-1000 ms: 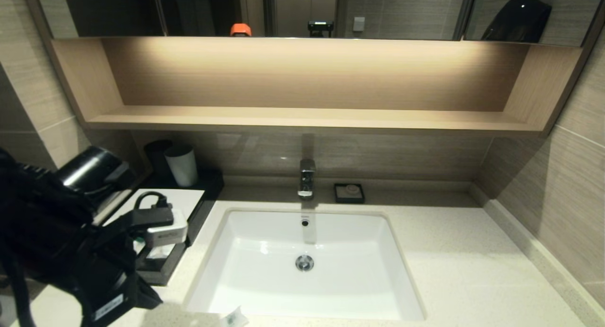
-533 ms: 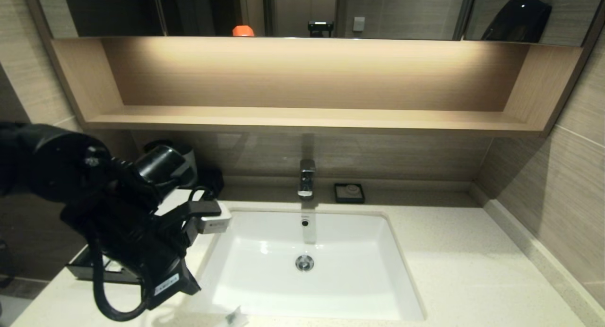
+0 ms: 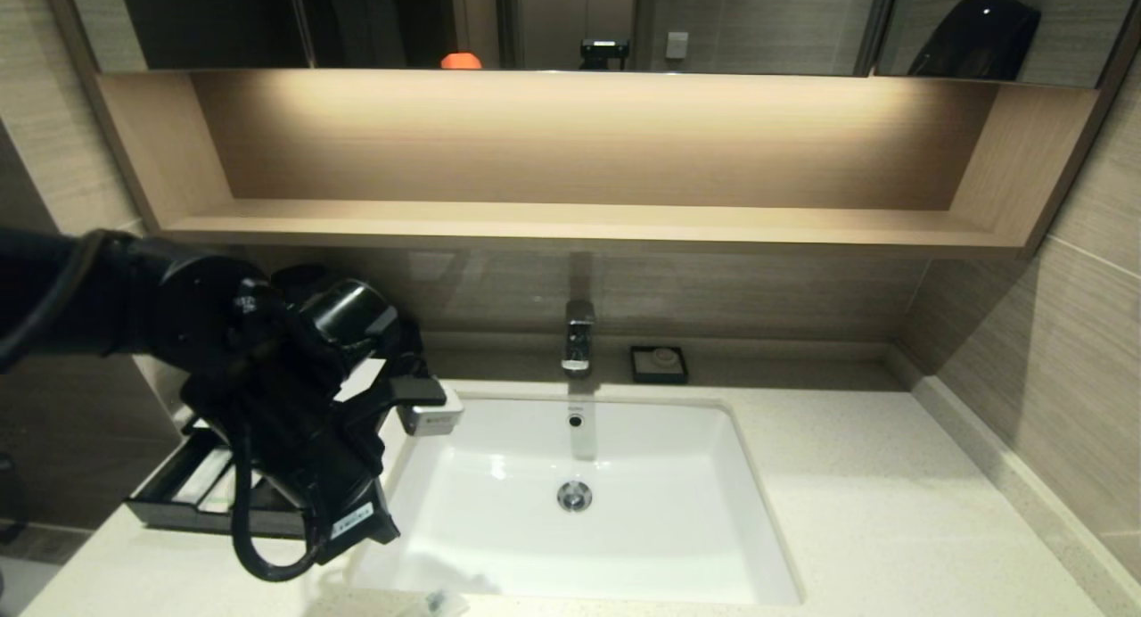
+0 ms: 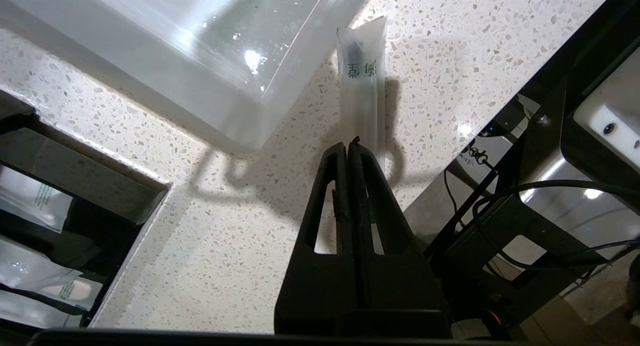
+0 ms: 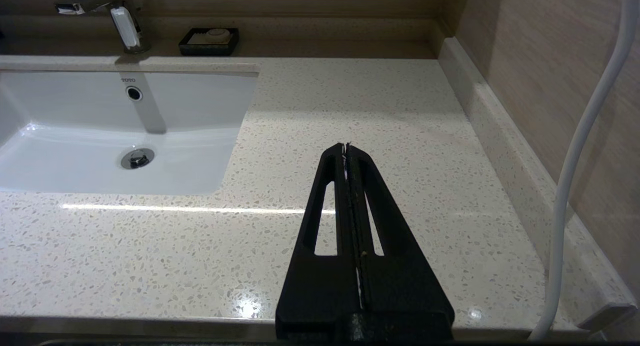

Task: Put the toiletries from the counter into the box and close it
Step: Pick up the bathroom toiletry

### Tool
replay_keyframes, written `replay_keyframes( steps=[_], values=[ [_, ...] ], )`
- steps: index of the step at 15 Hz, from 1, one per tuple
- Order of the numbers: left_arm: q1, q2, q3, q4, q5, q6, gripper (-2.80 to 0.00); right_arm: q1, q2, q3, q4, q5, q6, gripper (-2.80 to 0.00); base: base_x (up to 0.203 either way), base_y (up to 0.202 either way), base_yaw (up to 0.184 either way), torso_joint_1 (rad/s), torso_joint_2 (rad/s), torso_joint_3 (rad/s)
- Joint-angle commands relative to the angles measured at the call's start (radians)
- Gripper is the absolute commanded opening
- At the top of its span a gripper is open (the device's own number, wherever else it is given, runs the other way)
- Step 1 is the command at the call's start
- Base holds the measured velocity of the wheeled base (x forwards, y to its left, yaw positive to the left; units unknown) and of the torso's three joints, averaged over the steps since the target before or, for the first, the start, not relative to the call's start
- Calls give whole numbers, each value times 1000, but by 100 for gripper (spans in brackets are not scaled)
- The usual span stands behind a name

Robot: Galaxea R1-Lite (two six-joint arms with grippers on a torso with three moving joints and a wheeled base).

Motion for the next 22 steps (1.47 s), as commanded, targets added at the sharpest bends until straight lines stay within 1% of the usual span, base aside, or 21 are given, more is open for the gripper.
replay_keyframes(
  steps=[1, 2, 3, 5, 6, 7, 8, 10, 13, 14, 17, 18, 20, 22],
  values=[
    [-2, 53, -42, 6, -1, 2, -280, 0, 0, 0, 0, -1, 0, -280, 0, 0, 0, 0, 0, 0],
    [-3, 73, -63, 6, -2, -6, -280, 0, 0, 0, 0, -1, 0, -280, 0, 0, 0, 0, 0, 0],
    [-8, 89, -92, 7, -2, -33, -280, 0, 0, 0, 0, -1, 0, -280, 0, 0, 0, 0, 0, 0],
    [-41, 122, -142, 9, 1, -130, -280, 0, 0, 0, 0, -1, 0, -280, 0, 0, 0, 0, 0, 0],
    [-56, 138, -160, 10, 4, -168, -280, 0, 0, 0, 0, -1, 0, -280, 0, 0, 0, 0, 0, 0],
    [-67, 149, -174, 16, 7, -194, -280, 0, 0, 0, 0, -1, 0, -280, 0, 0, 0, 0, 0, 0],
    [-75, 157, -191, 33, 15, -207, -280, 0, -1, 0, 0, -1, 0, -280, 0, 0, 0, 0, 0, 0],
    [-89, 195, -264, 118, 45, -212, -280, 0, 0, 0, 0, -1, 0, -280, 0, 0, 0, 0, 0, 0],
    [-135, 290, -392, 307, 64, -210, -280, 1, 0, 0, 0, 0, 0, -280, 0, 0, 0, 0, 0, 0],
    [-156, 309, -409, 336, 68, -210, -280, 0, 0, 0, 0, -1, 0, -280, 0, 0, 0, 0, 0, 0],
    [-197, 352, -433, 396, 115, -203, -280, 0, 0, 0, 0, -1, 0, -280, 0, 0, 0, 0, 0, 0],
    [-203, 366, -436, 409, 134, -202, -280, 0, 0, 0, 0, -1, 0, -280, 0, 0, 0, 0, 0, 0],
    [-210, 381, -441, 436, 151, -200, -280, 0, 0, 0, 0, -1, 0, -280, 0, 0, 0, 0, 0, 0],
    [-212, 399, -441, 443, 204, -193, -280, 0, 0, 0, 0, -1, 0, -280, 0, 0, 0, 0, 0, 0]
  ],
)
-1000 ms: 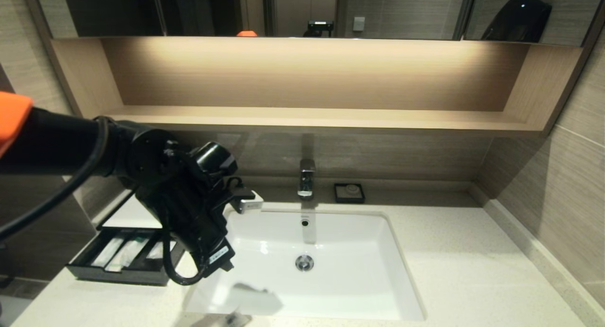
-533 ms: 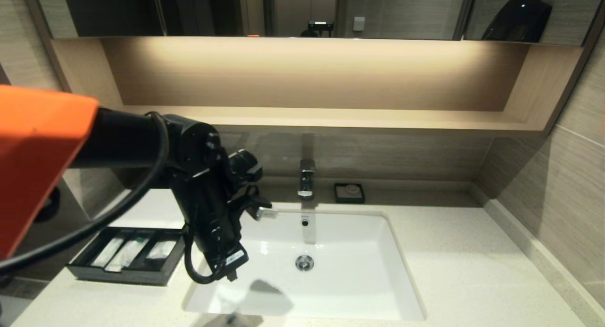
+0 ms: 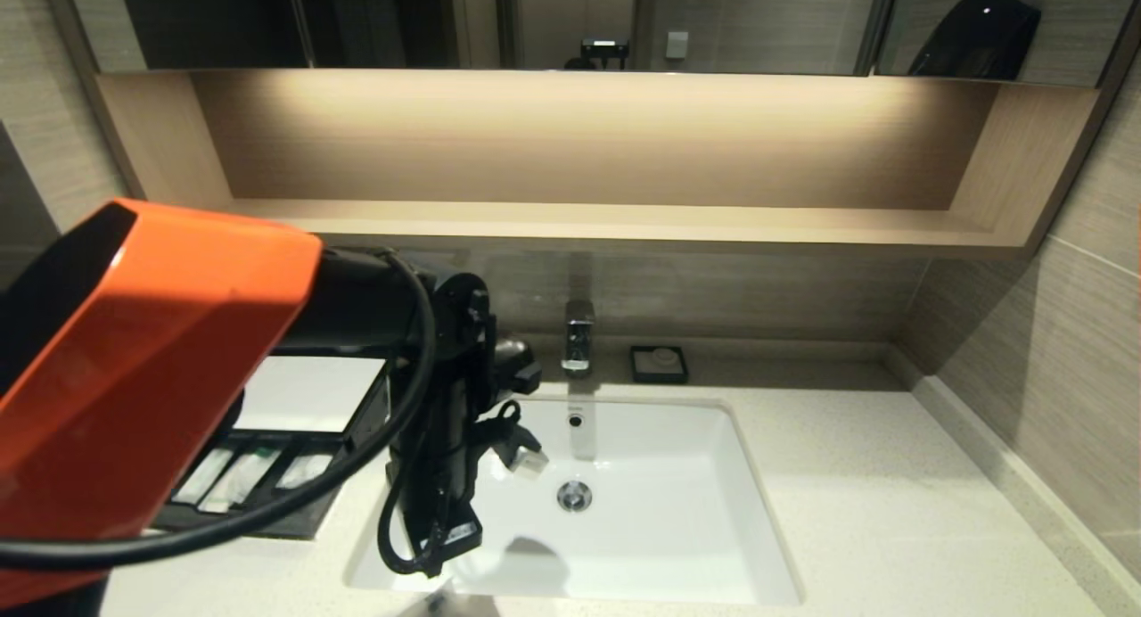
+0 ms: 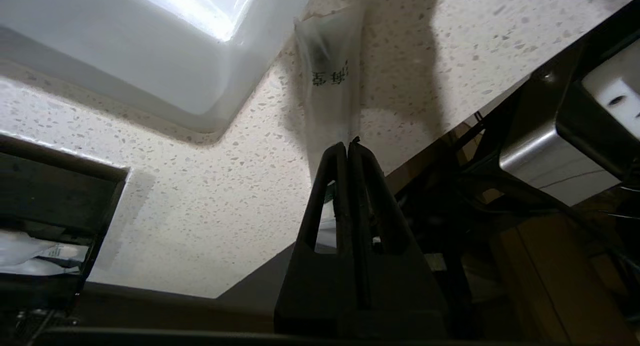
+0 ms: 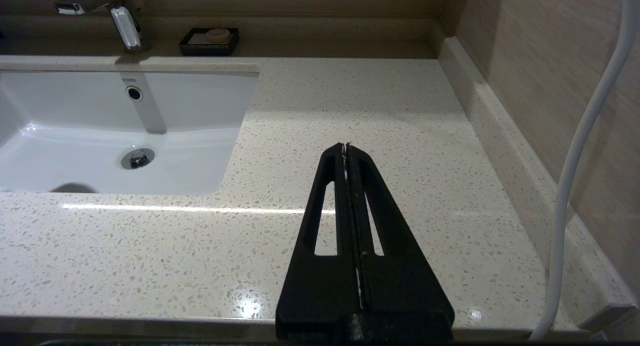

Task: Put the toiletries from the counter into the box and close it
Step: Pick up the bathroom toiletry

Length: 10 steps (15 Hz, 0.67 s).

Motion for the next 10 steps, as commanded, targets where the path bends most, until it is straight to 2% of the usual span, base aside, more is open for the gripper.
replay_keyframes(
  steps=[1, 5, 10],
  values=[
    [-5, 34, -2, 11, 41, 16, -280, 0, 0, 0, 0, 0, 0, -280, 0, 0, 0, 0, 0, 0],
    [-8, 43, -2, 41, 59, 53, -280, 0, 0, 0, 0, 0, 0, -280, 0, 0, 0, 0, 0, 0],
    [-33, 85, 2, 41, 131, 45, -280, 0, 0, 0, 0, 1, 0, -280, 0, 0, 0, 0, 0, 0]
  ],
)
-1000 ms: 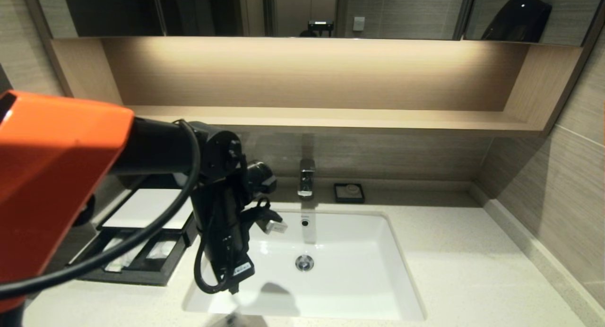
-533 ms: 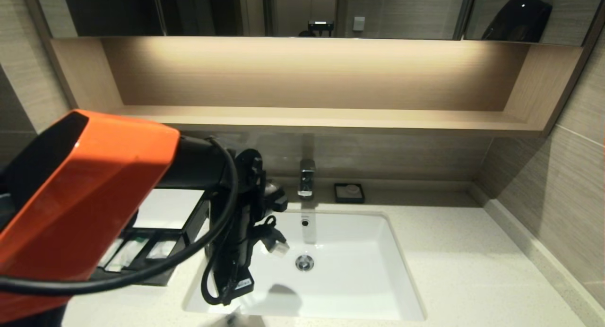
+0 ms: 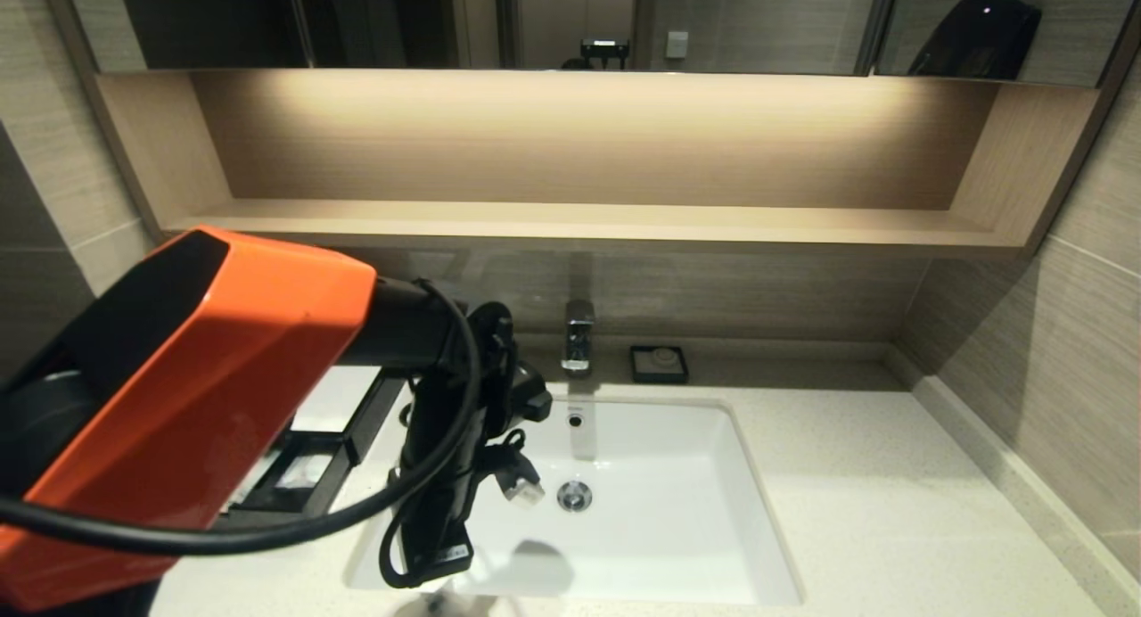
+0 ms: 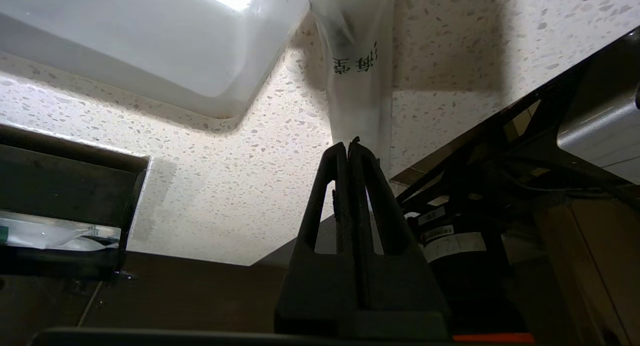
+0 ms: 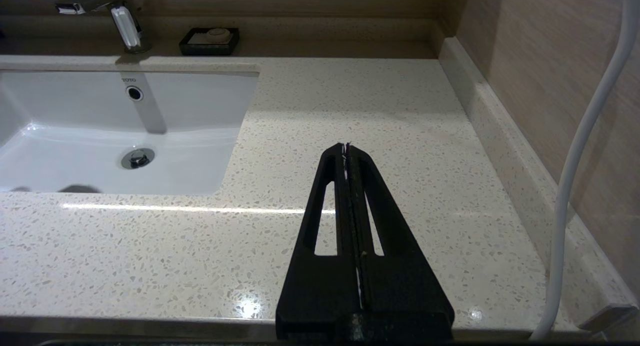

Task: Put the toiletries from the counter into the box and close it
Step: Pick up the bathroom toiletry

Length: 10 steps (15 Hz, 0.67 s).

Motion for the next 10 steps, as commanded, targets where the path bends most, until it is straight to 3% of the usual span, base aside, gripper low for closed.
replay_keyframes(
  steps=[1, 8, 9, 10],
  values=[
    [-12, 22, 0, 8, 17, -4, -280, 0, 0, 0, 0, 0, 0, -280, 0, 0, 0, 0, 0, 0],
    [-39, 49, 0, 7, 54, -14, -280, 0, 0, 0, 0, 0, 0, -280, 0, 0, 0, 0, 0, 0],
    [-41, 49, -1, 6, 54, -14, 0, 0, 0, 0, 0, 0, 0, -280, 0, 0, 0, 0, 0, 0],
    [-44, 49, -3, 3, 54, -15, 0, 0, 0, 0, 0, 0, 0, -280, 0, 0, 0, 0, 0, 0]
  ],
)
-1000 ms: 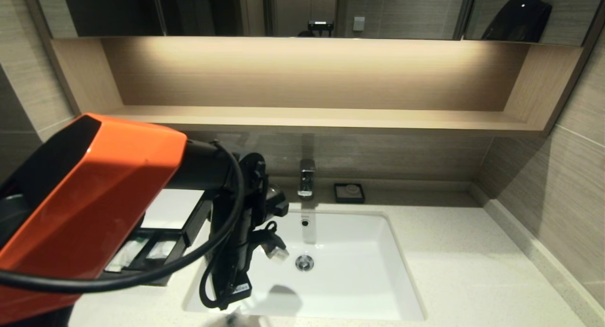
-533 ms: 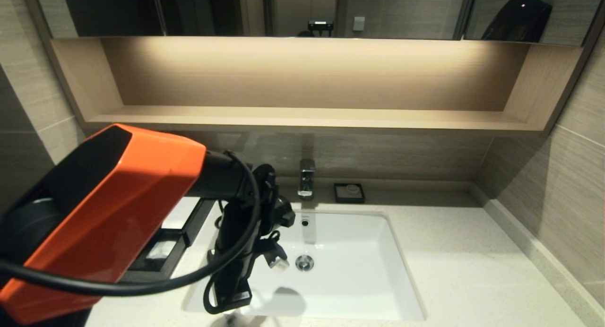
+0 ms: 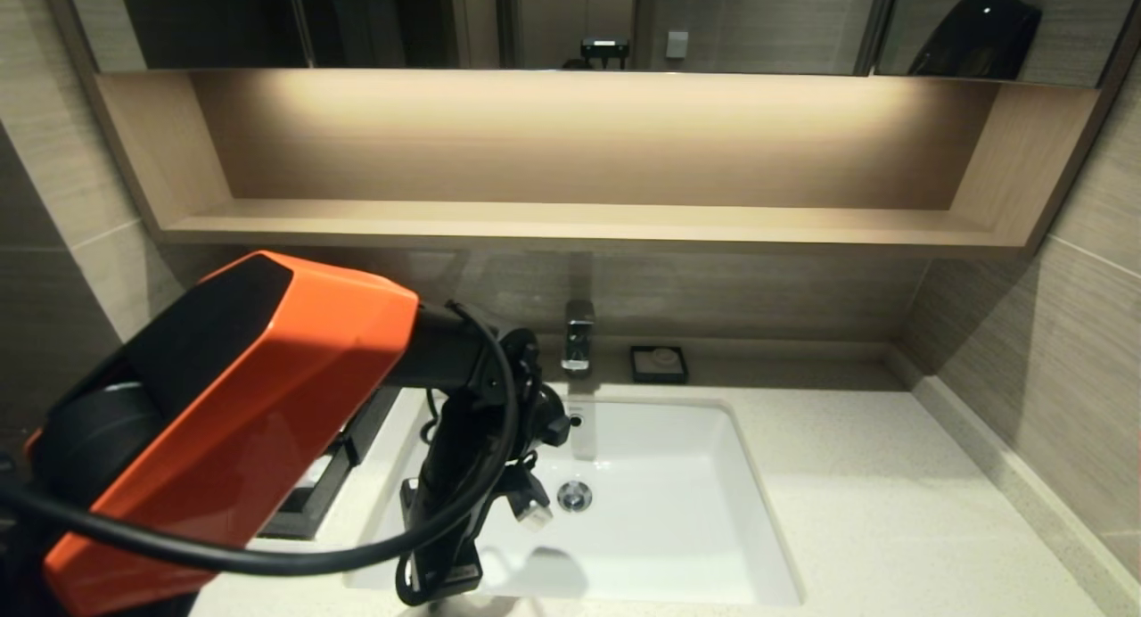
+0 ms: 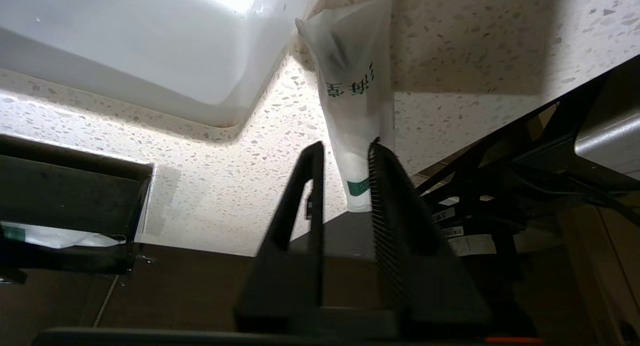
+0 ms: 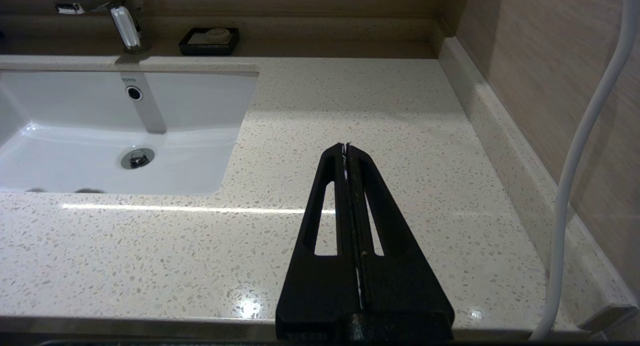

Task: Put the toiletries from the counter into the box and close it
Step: Pick up the bathroom toiletry

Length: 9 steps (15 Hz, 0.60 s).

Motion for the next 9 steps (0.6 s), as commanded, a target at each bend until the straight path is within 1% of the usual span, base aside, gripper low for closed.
replay_keyframes(
  steps=[1, 7, 9],
  values=[
    [-10, 2, -1, 7, 1, 2, 0, 0, 0, 0, 0, 0, 0, -280, 0, 0, 0, 0, 0, 0],
    [-15, 30, 4, 0, 2, -6, 0, 1, 0, 0, 0, 0, 0, -280, 0, 0, 0, 0, 0, 0],
    [-16, 39, 2, -1, 2, -24, 0, 0, 0, 0, 0, 0, 0, -280, 0, 0, 0, 0, 0, 0]
  ],
)
